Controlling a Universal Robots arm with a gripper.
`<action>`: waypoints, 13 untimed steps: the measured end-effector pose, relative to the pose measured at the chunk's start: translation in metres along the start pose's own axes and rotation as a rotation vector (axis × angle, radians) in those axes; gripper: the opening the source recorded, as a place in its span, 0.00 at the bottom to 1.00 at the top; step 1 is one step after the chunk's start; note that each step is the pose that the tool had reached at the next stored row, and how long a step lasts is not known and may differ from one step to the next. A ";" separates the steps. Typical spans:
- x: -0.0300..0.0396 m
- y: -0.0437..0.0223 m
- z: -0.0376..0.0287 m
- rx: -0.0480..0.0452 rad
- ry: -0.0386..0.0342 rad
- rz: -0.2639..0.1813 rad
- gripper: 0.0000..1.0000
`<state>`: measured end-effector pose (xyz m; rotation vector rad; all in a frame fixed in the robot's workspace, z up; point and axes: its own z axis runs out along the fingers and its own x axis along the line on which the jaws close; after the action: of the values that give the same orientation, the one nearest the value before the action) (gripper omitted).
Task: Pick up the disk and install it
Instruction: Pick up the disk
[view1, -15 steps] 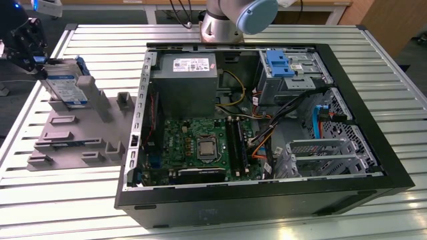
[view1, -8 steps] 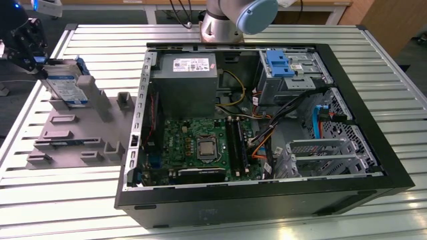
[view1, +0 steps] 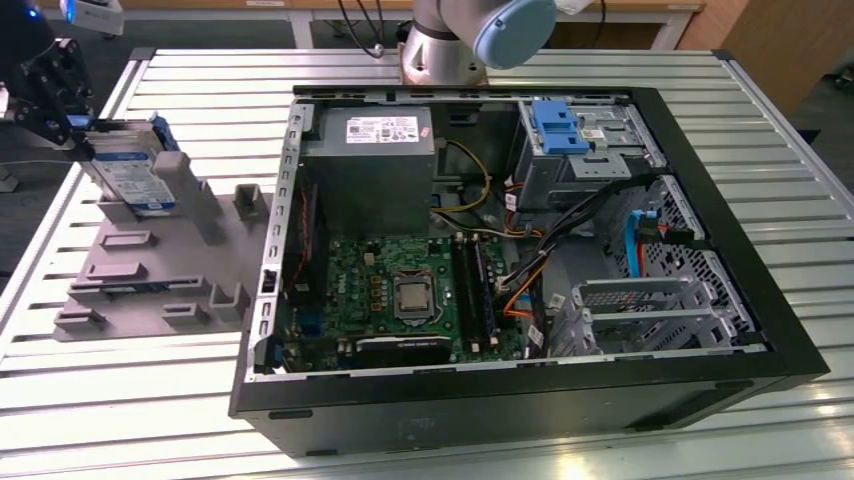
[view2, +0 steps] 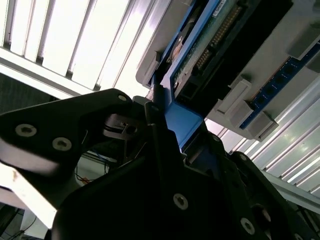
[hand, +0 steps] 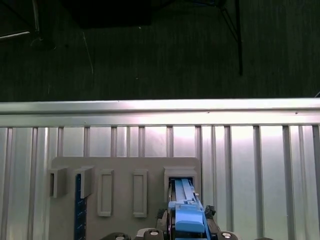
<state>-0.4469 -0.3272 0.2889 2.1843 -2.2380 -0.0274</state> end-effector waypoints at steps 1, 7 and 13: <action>0.0000 0.0000 0.0000 0.0000 0.0000 0.000 0.37; 0.0000 0.0000 0.0000 0.0000 0.0001 -0.001 0.37; 0.0001 0.0000 0.0000 0.0000 0.0001 -0.002 0.38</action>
<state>-0.4469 -0.3273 0.2889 2.1868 -2.2355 -0.0274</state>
